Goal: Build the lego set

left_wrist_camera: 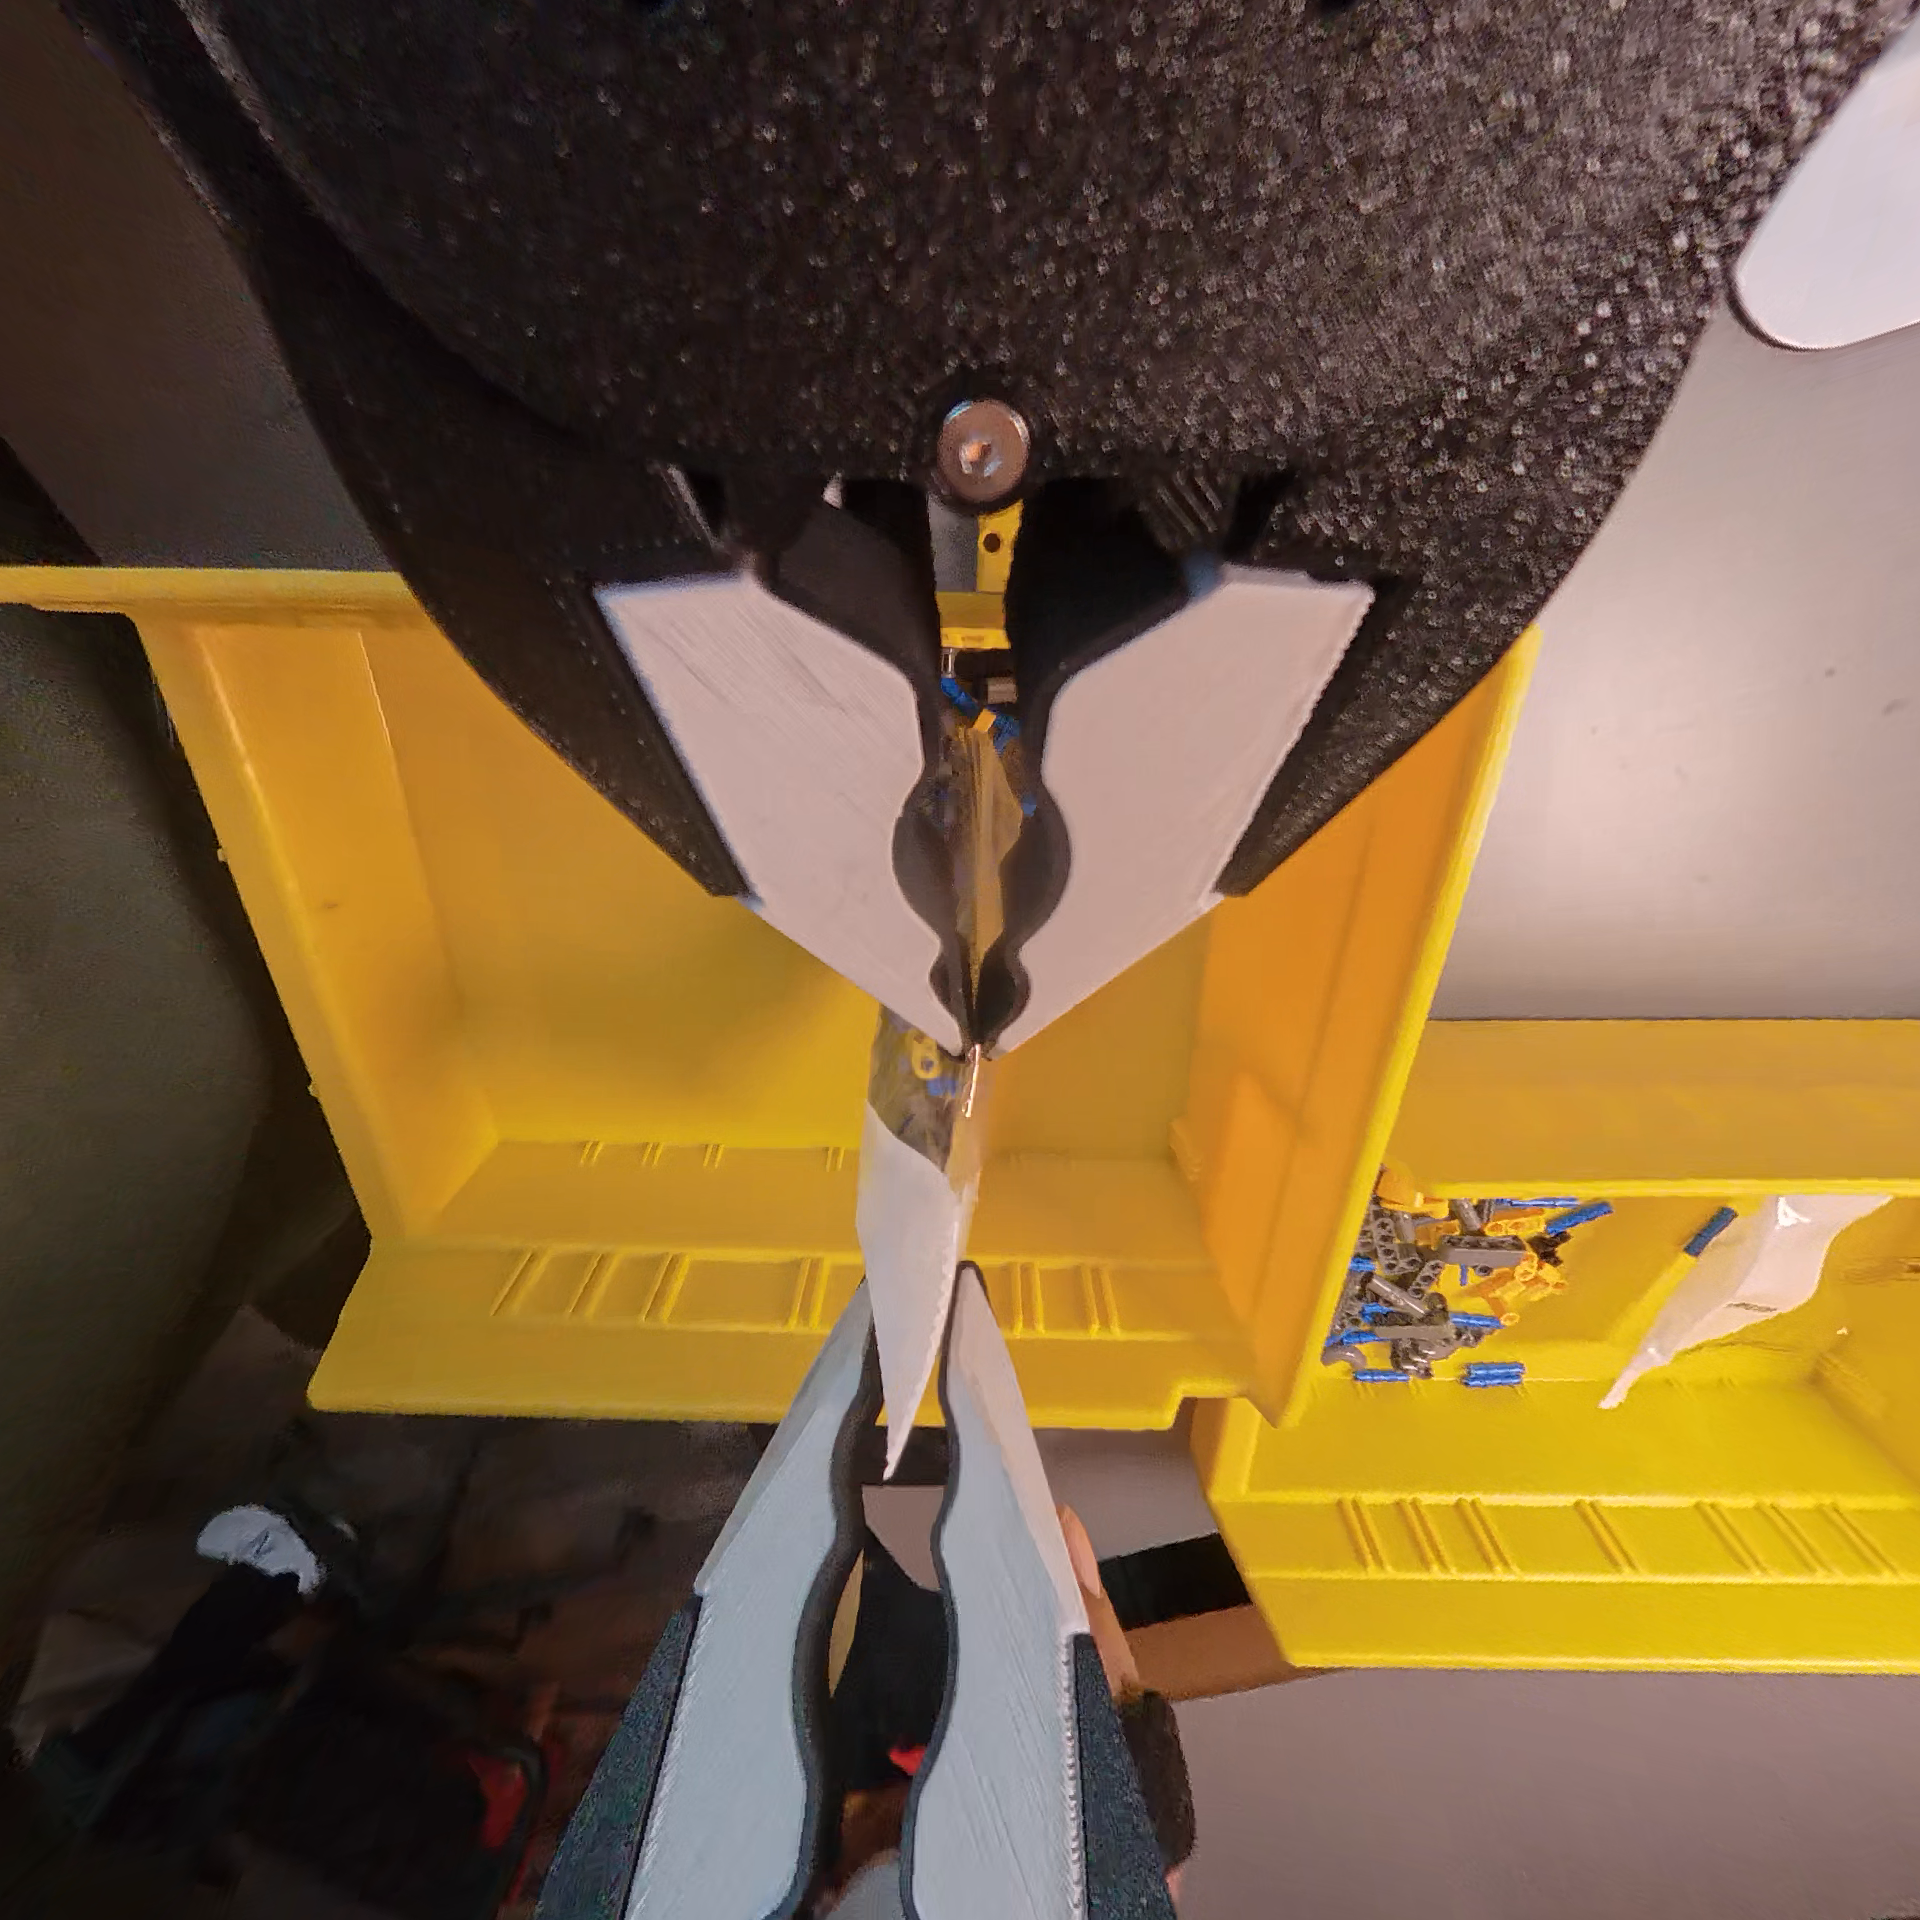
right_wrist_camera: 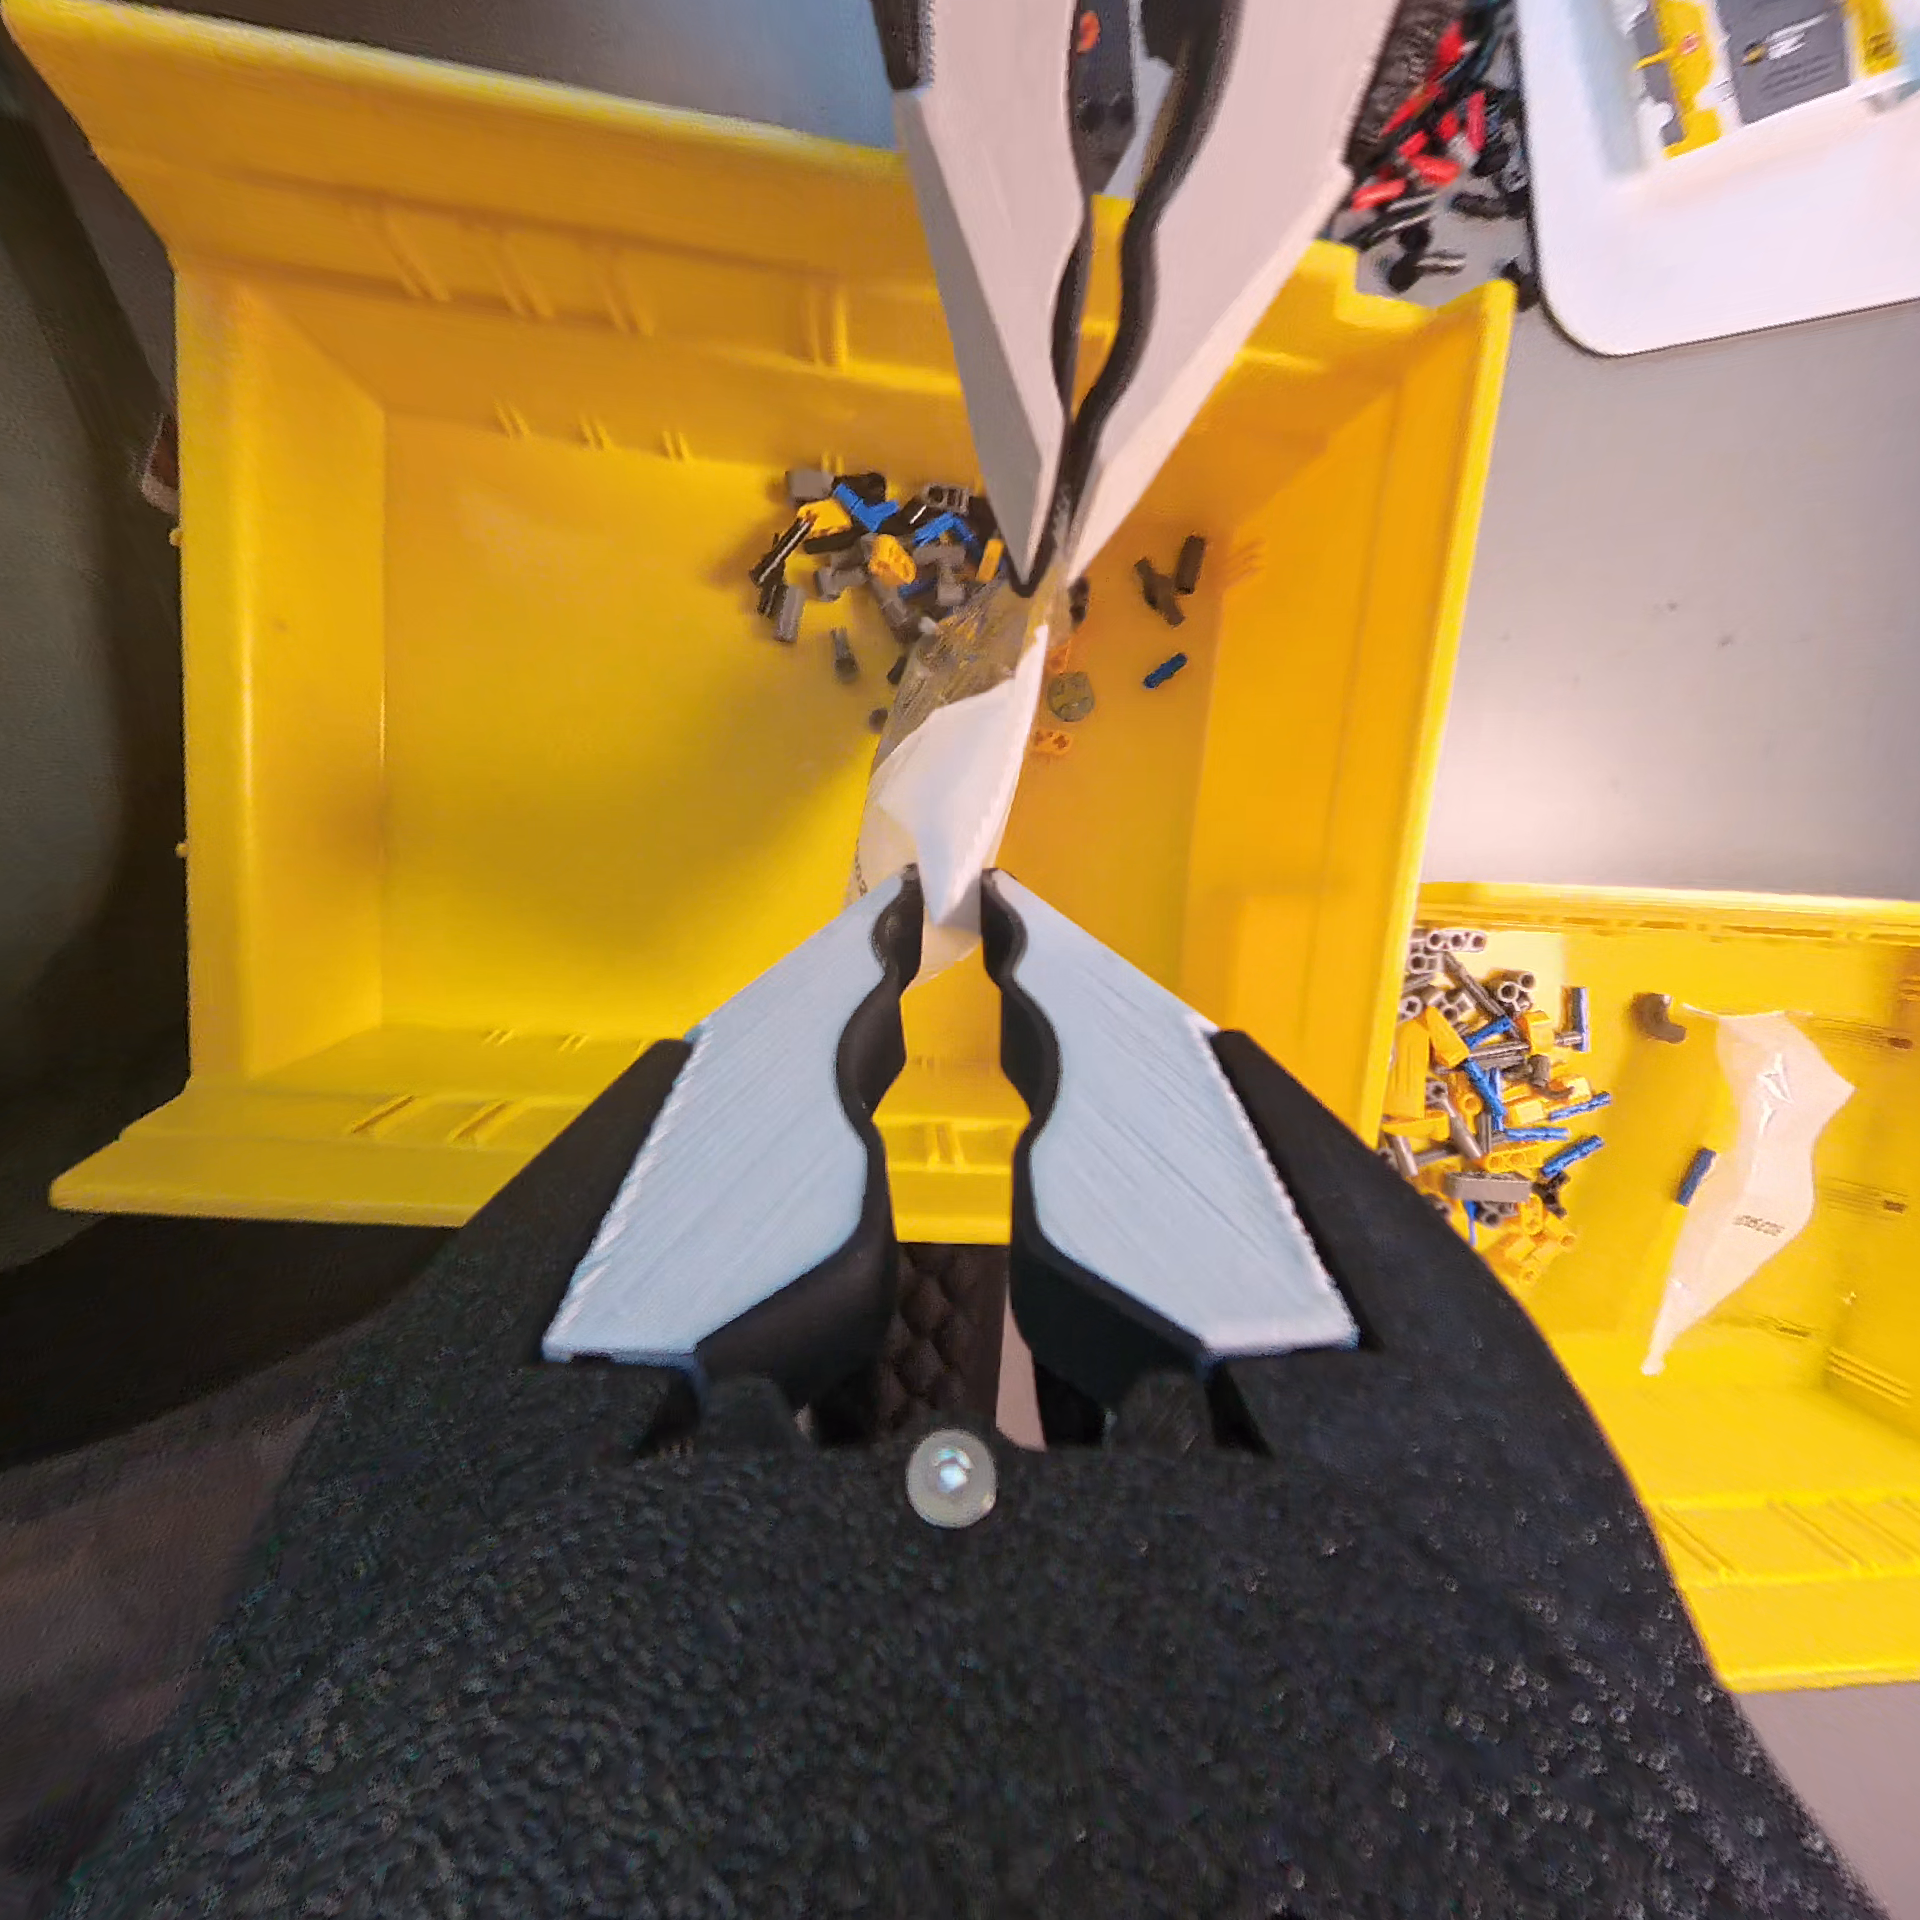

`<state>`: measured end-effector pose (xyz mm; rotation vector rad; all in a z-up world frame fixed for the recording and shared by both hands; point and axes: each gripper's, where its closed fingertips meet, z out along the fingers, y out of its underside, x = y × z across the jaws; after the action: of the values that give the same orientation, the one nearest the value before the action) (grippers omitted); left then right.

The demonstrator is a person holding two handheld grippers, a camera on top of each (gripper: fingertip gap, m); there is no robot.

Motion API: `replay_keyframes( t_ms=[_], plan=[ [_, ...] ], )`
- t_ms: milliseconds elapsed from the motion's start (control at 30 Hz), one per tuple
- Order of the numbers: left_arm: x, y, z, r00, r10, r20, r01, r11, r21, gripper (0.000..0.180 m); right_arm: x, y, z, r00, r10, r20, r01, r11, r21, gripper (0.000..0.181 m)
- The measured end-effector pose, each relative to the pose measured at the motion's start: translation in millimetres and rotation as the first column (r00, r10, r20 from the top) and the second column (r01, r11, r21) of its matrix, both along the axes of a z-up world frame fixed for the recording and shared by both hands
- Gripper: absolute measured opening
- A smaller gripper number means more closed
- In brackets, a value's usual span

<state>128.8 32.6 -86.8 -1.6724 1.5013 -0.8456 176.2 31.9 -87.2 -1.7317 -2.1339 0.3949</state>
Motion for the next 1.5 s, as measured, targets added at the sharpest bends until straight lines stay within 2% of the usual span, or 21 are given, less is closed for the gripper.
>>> replay_keyframes(
  t_ms=[133, 233, 300, 400, 467, 567, 700, 900, 1000, 1033, 1100, 1267, 1433, 1500],
  plan=[
    [-13, 6, 7, 0.983, 0.086, 0.160, -0.079, 0.996, -0.047, 0.000, 10, 10, -10, 0.996, -0.076, -0.052, 0.073, 0.995, -0.066, 0.035],
    [-21, 10, 19, 0.954, 0.126, 0.273, -0.110, 0.991, -0.073, 0.000, 16, 17, -20, 0.992, -0.118, -0.051, 0.115, 0.991, -0.061, 0.042],
    [-25, 12, 33, 0.924, 0.135, 0.359, -0.115, 0.990, -0.076, 0.000, 21, 26, -27, 0.990, -0.141, -0.026, 0.141, 0.990, -0.016, 0.041],
    [-31, 19, 37, 0.901, 0.179, 0.395, -0.147, 0.983, -0.109, 0.000, 19, 33, -27, 0.988, -0.148, -0.049, 0.148, 0.989, -0.002, 0.018],
    [-34, 22, 41, 0.887, 0.204, 0.413, -0.167, 0.978, -0.124, 0.000, 16, 37, -19, 0.984, -0.155, -0.090, 0.155, 0.988, -0.004, 0.013],
    [-39, 27, 42, 0.880, 0.245, 0.406, -0.209, 0.969, -0.132, 0.000, 12, 42, -5, 0.973, -0.164, -0.161, 0.164, 0.986, -0.012, 0.009],
    [-42, 27, 31, 0.908, 0.264, 0.325, -0.247, 0.964, -0.095, 0.001, 9, 45, 11, 0.951, -0.184, -0.249, 0.181, 0.983, -0.034, 0.000],
    [-40, 17, 19, 0.952, 0.238, 0.192, -0.236, 0.971, -0.033, 0.009, 9, 36, 18, 0.942, -0.194, -0.274, 0.171, 0.980, -0.104, 0.000],
    [-37, 11, 17, 0.964, 0.213, 0.162, -0.214, 0.977, -0.014, 0.014, 10, 32, 13, 0.947, -0.215, -0.240, 0.181, 0.971, -0.155, 0.000],
    [-35, 8, 14, 0.969, 0.201, 0.146, -0.199, 0.980, -0.023, 0.014, 8, 30, 13, 0.944, -0.222, -0.244, 0.182, 0.967, -0.177, 0.000],
    [-34, 5, 10, 0.973, 0.192, 0.129, -0.189, 0.981, -0.037, 0.000, 4, 31, 22, 0.922, -0.267, -0.282, 0.203, 0.950, -0.236, 0.000],
    [-36, 4, 18, 0.952, 0.213, 0.218, -0.170, 0.965, -0.200, 0.000, 5, 37, 29, 0.894, -0.299, -0.332, 0.219, 0.941, -0.258, 0.000],
    [-37, 0, 23, 0.938, 0.201, 0.282, -0.131, 0.960, -0.247, 0.000, 4, 54, 29, 0.864, -0.331, -0.379, 0.276, 0.941, -0.193, 0.057],
    [-34, -2, 25, 0.940, 0.185, 0.288, -0.115, 0.963, -0.243, 0.000, -2, 59, 28, 0.844, -0.350, -0.405, 0.285, 0.934, -0.215, 0.065]
  ],
)
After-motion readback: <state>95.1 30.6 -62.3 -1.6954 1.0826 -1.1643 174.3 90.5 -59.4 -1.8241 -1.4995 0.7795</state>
